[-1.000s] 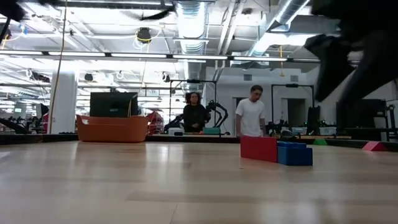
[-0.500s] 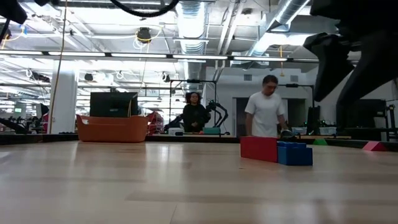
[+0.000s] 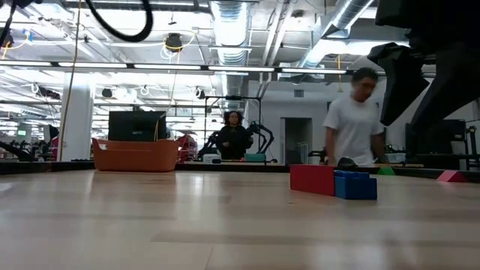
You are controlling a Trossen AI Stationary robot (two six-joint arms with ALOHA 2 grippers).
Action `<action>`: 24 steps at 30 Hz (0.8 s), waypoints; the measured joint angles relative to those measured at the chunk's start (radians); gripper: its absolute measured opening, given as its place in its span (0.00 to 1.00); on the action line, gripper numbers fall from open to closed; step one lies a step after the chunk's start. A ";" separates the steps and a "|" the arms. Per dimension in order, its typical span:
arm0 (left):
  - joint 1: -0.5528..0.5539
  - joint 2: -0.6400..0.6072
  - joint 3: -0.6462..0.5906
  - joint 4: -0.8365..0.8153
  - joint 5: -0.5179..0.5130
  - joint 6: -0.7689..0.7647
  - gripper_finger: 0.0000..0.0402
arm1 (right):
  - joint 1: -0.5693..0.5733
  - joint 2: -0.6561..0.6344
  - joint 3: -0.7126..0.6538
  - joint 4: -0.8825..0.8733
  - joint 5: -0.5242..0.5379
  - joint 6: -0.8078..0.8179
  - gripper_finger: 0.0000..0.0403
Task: Sort blocks by size
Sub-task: Put the large red block into the transparent bin, then put the small green block into the orange bin
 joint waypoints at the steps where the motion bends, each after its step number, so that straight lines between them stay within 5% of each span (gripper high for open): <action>1: -0.005 0.000 0.000 -0.006 0.005 -0.018 0.59 | 0.000 0.000 0.000 0.000 0.000 0.000 0.59; 5: -0.011 0.000 0.000 -0.006 0.024 -0.030 0.67 | 0.000 0.000 0.000 0.000 0.000 0.003 0.59; 15: 0.016 0.000 0.003 -0.008 -0.001 0.053 0.65 | 0.000 -0.002 0.002 -0.033 0.000 0.008 0.59; 24: 0.053 0.000 0.036 0.156 -0.442 0.281 0.61 | 0.010 -0.132 0.019 -0.141 0.038 0.066 0.59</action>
